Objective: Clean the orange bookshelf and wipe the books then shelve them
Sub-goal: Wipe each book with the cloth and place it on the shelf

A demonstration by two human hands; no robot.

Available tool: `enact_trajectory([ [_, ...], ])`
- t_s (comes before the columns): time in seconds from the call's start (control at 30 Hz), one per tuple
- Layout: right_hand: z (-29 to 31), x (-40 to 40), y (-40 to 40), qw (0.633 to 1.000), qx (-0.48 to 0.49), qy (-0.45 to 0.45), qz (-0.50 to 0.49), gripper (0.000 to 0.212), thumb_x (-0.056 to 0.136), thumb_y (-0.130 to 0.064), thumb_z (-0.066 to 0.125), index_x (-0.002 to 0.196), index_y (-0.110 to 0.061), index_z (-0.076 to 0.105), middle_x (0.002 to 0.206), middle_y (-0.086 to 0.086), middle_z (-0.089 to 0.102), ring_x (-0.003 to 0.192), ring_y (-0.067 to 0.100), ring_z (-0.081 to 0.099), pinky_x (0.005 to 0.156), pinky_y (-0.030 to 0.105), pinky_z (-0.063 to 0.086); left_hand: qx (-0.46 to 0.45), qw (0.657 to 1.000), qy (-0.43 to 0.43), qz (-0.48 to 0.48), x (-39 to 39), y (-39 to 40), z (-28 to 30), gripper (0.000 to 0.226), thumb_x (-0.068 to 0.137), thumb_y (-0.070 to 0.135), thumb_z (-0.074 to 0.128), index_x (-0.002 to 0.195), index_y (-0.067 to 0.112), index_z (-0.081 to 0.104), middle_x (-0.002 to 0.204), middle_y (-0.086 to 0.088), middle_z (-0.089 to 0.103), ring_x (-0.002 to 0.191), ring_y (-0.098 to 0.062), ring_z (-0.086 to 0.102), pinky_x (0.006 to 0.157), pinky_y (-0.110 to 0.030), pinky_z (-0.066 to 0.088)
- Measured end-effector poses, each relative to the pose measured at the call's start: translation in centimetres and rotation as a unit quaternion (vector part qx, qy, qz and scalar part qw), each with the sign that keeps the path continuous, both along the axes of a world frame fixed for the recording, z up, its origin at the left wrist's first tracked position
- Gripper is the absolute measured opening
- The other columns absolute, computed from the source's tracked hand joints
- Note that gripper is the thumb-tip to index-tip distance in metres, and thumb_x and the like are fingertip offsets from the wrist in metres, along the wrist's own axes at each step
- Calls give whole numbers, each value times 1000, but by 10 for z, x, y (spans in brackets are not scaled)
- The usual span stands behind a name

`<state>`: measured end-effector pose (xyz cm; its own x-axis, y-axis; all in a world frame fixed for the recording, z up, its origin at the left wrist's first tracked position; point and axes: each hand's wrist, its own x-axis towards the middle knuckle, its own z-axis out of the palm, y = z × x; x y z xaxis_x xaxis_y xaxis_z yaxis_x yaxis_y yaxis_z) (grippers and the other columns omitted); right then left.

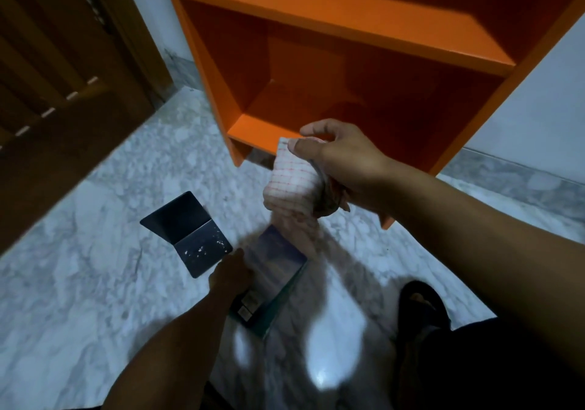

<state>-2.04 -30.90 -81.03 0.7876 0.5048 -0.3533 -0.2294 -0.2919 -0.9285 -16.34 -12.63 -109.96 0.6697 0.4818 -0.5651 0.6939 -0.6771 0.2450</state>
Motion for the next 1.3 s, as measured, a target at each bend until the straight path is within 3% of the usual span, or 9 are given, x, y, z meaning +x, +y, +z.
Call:
enact_trajectory([
  [0.23,8,-6,-15,967,112,216,-75,28,86,-7,72,108,8,64,113,20,69,106,33,65,99,56,49,5,993,-93,-68,31,16,81,14,95,30,50,94,23,38,96,-11,63,93,-34,62,76,-46,53],
  [0.33,8,-6,-21,965,98,236,-66,30,87,-8,71,113,5,63,132,19,62,119,34,61,105,57,44,-37,980,-197,-16,38,30,129,21,98,29,54,89,15,40,82,-13,63,82,-36,62,69,-41,46],
  [0.6,25,-7,-30,948,144,246,-139,33,103,-15,47,128,7,49,118,24,68,106,42,67,93,62,48,-219,906,-350,94,20,37,275,9,101,26,57,103,18,60,96,-12,75,85,-34,73,74,-49,59],
  [0.73,37,-4,-33,961,164,133,-181,28,106,-12,43,129,1,50,120,17,66,105,35,67,74,43,53,-294,857,-389,167,-8,16,321,15,103,21,52,113,14,62,100,-15,75,81,-33,72,68,-40,58],
  [0.9,44,-6,-18,967,125,-146,-169,38,106,-35,41,116,-6,63,75,7,65,45,6,60,45,22,44,-327,837,-391,197,-26,-11,338,21,104,27,48,112,12,62,95,-11,77,77,-30,73,68,-40,56],
  [1.0,46,-8,-11,937,46,-334,-91,55,98,-51,37,132,-13,57,121,9,68,107,18,65,96,38,47,-323,844,-397,164,-24,-30,339,25,105,28,46,109,9,61,93,-10,76,76,-27,72,67,-37,54],
  [1.07,37,-15,-9,901,-34,-430,-35,50,104,-42,37,147,-17,44,155,4,41,146,12,26,122,31,11,-333,833,-415,151,-21,-42,338,24,105,26,45,108,9,62,94,-12,76,80,-30,71,69,-39,54],
  [1.17,18,-34,-7,854,-93,-512,20,56,104,-49,26,156,-26,27,166,-10,9,152,8,-10,122,54,3,-355,806,-442,169,-16,-47,333,22,105,24,46,106,11,63,99,-14,76,88,-36,71,78,-47,55],
  [1.3,-2,-64,-11,824,-93,-538,152,58,103,-52,18,154,-28,30,165,-11,12,152,8,-7,122,55,9,-357,768,-475,241,-6,-36,330,21,105,24,46,95,14,62,89,-13,73,74,-27,68,67,-36,54],
])
